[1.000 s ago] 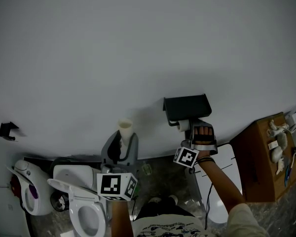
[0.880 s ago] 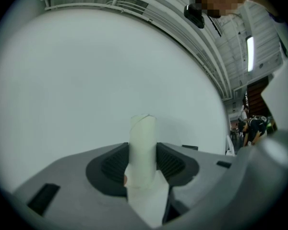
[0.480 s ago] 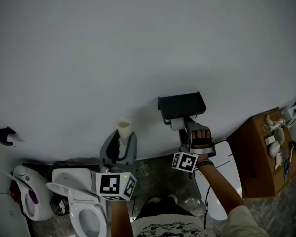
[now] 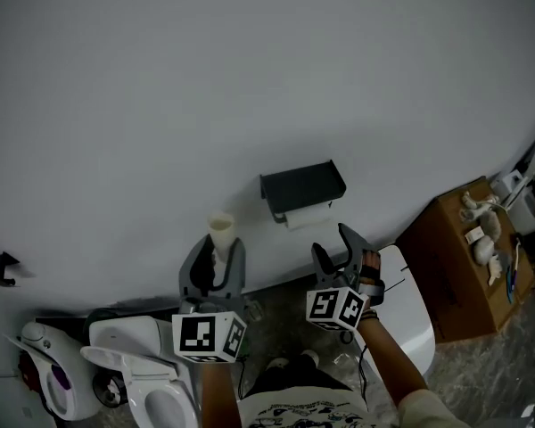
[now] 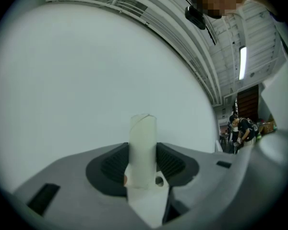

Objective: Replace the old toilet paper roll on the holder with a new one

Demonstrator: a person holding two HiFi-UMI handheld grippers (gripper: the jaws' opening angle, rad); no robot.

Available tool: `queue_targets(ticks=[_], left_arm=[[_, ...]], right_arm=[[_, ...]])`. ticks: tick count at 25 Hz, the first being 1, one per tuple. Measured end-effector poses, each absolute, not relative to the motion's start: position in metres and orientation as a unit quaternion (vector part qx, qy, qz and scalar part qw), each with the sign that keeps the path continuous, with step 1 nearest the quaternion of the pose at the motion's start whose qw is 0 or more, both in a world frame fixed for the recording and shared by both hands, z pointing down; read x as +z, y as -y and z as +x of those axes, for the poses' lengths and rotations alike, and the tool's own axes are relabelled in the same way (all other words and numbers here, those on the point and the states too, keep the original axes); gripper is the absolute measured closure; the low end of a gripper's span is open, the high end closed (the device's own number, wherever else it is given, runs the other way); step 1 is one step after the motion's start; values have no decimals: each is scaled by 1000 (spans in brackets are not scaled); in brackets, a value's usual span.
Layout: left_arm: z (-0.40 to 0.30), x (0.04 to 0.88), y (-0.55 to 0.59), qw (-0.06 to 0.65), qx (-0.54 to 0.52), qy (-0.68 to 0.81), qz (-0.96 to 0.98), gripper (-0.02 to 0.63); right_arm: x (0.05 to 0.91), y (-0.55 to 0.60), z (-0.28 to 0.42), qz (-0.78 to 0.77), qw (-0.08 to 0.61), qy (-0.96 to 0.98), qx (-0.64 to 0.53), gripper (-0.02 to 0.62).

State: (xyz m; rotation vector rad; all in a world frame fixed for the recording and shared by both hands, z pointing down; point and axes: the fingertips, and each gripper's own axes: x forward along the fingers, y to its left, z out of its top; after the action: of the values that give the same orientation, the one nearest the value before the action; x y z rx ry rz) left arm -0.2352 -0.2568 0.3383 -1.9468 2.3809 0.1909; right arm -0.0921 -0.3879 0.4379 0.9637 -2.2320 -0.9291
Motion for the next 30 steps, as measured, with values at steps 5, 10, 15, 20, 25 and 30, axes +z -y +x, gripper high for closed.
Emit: queue_targets(ticks=[5, 10, 15, 20, 25, 30], left_arm=[[-219, 328, 265, 40, 73, -762, -642, 420], [-211, 319, 269, 49, 82, -757, -646, 422], [-203, 313, 272, 56, 88, -750, -653, 422], [-195, 310, 277, 60, 91, -747, -656, 422], [-190, 306, 281, 61, 94, -743, -660, 422], [-188, 304, 281, 66, 92, -741, -662, 422]], right_arm=[[385, 388, -55, 396, 134, 896, -150, 281], [354, 393, -16, 447, 48, 891, -67, 367], [347, 396, 16, 487, 11, 873, -35, 526], [343, 398, 31, 484, -4, 875, -10, 561], [341, 401, 38, 497, -6, 868, -10, 566], [343, 399, 36, 499, -2, 866, -10, 566]])
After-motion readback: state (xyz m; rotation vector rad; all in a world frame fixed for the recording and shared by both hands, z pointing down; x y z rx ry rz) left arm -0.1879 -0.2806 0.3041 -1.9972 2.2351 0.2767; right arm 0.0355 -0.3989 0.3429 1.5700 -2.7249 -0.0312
